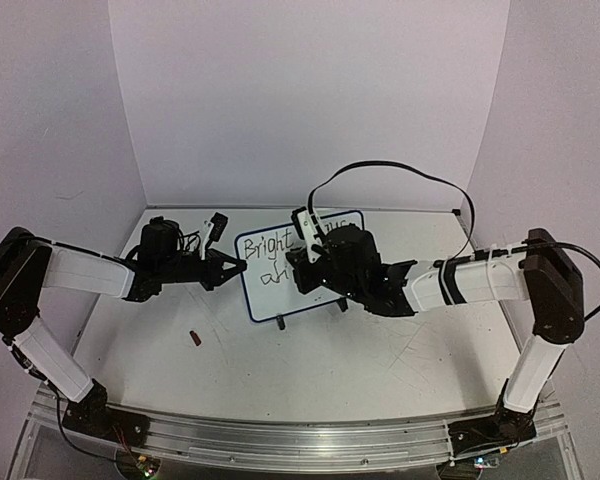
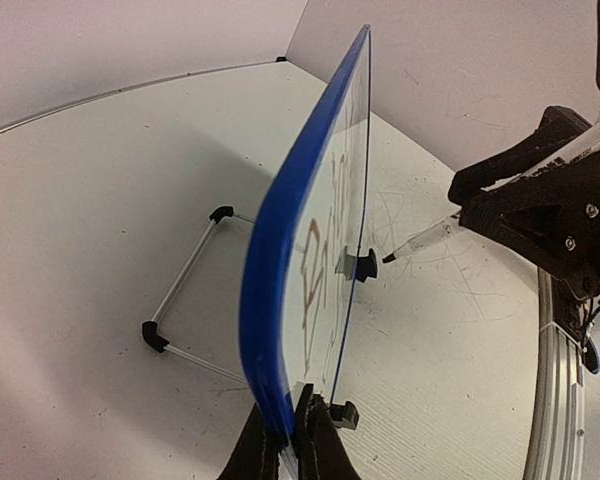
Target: Write a sentence on the whiteboard
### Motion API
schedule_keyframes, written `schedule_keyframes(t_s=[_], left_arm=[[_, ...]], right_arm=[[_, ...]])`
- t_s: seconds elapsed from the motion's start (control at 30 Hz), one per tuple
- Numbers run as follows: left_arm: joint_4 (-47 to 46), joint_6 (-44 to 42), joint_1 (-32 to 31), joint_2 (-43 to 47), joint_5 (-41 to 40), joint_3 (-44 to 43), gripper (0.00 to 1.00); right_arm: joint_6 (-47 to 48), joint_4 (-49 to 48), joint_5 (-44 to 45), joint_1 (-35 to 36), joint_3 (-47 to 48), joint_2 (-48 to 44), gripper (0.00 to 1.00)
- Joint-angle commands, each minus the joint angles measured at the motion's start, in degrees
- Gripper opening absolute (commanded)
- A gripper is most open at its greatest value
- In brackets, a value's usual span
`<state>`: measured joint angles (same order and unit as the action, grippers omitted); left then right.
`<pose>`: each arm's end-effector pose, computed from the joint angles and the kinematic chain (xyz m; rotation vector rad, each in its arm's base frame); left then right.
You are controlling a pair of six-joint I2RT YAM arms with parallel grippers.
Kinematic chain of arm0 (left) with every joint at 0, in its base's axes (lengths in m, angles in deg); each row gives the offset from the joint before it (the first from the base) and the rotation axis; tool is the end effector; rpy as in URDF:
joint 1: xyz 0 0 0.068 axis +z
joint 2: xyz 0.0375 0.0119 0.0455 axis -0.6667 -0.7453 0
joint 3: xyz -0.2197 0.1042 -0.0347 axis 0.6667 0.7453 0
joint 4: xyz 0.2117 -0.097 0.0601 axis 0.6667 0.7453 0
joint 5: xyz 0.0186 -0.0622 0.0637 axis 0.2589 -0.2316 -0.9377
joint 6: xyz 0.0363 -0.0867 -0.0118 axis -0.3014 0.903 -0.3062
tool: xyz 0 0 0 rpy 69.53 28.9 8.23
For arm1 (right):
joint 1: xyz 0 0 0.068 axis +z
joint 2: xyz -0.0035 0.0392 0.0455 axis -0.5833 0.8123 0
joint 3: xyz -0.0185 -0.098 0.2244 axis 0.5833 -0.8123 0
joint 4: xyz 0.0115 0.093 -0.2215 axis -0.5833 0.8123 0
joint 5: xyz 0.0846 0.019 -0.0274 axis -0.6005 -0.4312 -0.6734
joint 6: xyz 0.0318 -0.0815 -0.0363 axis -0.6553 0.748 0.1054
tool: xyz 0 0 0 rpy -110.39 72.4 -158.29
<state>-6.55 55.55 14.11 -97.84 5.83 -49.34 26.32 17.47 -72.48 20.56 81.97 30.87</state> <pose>0.2829 -0.2027 0.1690 0.7696 1.8491 -0.9598 0.2556 0.3575 0.2151 -0.7014 1.7165 0.6002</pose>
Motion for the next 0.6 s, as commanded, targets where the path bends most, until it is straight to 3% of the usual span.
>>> schedule_keyframes(t_s=[0.0, 0.57], left_arm=[[3.12, -4.10, 0.89, -0.76, -6.96, -1.65, 0.00], [3.56, -4.14, 0.88, -1.83, -7.27, -2.16, 0.00]], right_arm=[[-1.34, -3.20, 1.22, -0.67, -0.22, -0.90, 0.00], [-0.86, -4.73, 1.36, -1.08, 1.10, 1.67, 0.00]])
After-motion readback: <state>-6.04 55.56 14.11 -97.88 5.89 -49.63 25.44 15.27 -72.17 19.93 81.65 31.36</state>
